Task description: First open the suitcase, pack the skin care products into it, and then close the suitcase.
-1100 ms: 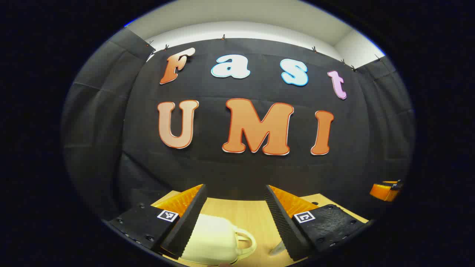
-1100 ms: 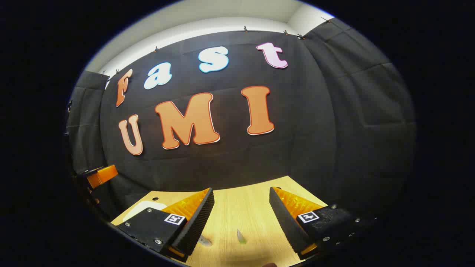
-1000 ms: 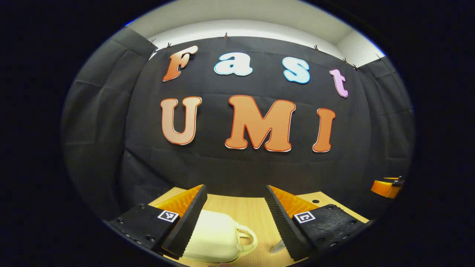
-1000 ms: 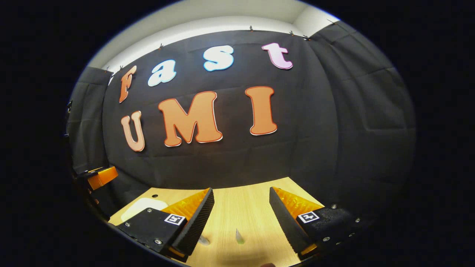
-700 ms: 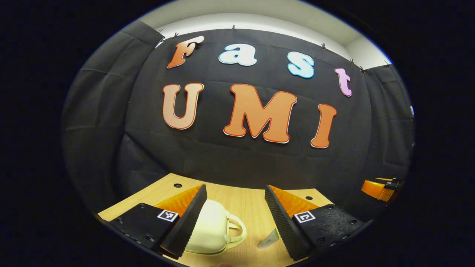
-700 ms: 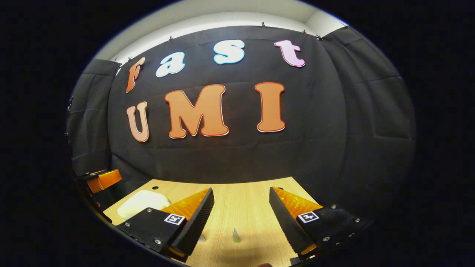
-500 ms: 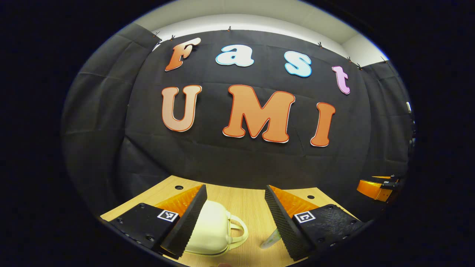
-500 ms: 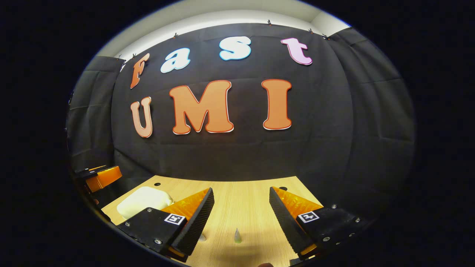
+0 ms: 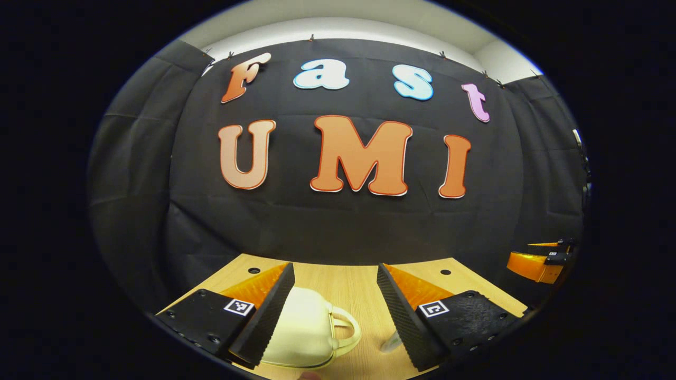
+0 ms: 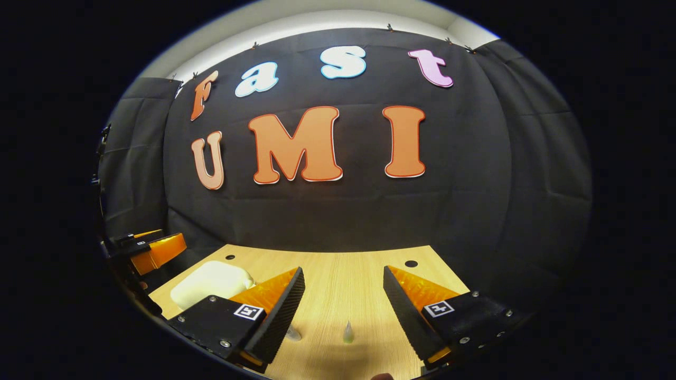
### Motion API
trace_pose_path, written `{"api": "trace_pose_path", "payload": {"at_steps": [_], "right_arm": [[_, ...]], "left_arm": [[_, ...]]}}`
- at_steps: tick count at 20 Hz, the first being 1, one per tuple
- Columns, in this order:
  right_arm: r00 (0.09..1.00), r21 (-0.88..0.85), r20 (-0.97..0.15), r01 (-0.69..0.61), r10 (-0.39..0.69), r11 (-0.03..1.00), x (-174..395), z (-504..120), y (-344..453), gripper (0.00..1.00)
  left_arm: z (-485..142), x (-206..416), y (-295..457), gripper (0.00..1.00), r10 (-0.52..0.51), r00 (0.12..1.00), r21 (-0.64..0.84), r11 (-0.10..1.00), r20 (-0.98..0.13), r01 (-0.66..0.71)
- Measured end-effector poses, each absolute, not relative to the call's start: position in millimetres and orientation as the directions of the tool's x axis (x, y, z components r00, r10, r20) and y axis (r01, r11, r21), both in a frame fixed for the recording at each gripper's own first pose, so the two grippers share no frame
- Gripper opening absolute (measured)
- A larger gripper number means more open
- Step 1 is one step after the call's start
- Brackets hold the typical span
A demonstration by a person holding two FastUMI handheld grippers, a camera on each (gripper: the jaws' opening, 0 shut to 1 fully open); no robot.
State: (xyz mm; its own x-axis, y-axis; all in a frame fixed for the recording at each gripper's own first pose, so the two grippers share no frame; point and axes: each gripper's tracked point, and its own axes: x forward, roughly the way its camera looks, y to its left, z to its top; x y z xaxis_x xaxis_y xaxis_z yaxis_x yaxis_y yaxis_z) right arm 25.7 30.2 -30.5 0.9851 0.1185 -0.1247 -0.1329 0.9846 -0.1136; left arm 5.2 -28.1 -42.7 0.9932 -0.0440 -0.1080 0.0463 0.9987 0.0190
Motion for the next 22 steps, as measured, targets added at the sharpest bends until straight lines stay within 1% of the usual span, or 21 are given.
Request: {"api": "trace_pose_path", "payload": {"at_steps": [3,5,8,11,16,18,21,22], "right_arm": [[0.986,-0.136,-0.136,-0.12,0.101,0.983,23.5,-35.7,24.8,0.95],[0.986,-0.147,-0.148,-0.103,0.082,0.984,21.9,-41.6,17.4,0.95],[0.982,-0.149,-0.178,-0.083,0.056,0.985,20.2,-52.9,7.3,0.95],[0.976,-0.142,-0.214,-0.061,0.029,0.988,16.9,-64.5,-4.1,0.95],[0.965,-0.137,-0.261,-0.018,-0.019,0.99,11.1,-84.4,-28.5,0.95],[0.957,-0.122,-0.287,-0.004,-0.032,0.992,7.6,-92.9,-39.1,0.95],[0.947,-0.108,-0.316,0.027,-0.06,0.994,2.6,-103.3,-55.7,0.95],[0.944,-0.105,-0.324,0.036,-0.069,0.994,0.1,-106.0,-61.2,0.95]], "left_arm": [[-55.4,10.6,-28.6,0.97,-0.046,0.991,0.088,0.994,-0.127,0.057],[-73.8,14.9,-30.6,0.97,-0.051,0.985,0.166,0.983,-0.166,0.079],[-107.7,15.2,-36.5,0.98,-0.063,0.972,0.26,0.958,-0.225,0.122],[-145.0,19.6,-36.6,0.98,-0.044,0.96,0.383,0.911,-0.278,0.153],[-200.4,18.4,-42.7,0.98,-0.033,0.924,0.561,0.786,-0.38,0.259],[-225.9,19.2,-43.4,0.98,-0.008,0.904,0.629,0.715,-0.428,0.305],[-251.2,20.6,-46.9,0.98,0.008,0.896,0.73,0.583,-0.444,0.357],[-263.3,21.3,-46.6,0.98,0.012,0.883,0.744,0.544,-0.47,0.388]]}}
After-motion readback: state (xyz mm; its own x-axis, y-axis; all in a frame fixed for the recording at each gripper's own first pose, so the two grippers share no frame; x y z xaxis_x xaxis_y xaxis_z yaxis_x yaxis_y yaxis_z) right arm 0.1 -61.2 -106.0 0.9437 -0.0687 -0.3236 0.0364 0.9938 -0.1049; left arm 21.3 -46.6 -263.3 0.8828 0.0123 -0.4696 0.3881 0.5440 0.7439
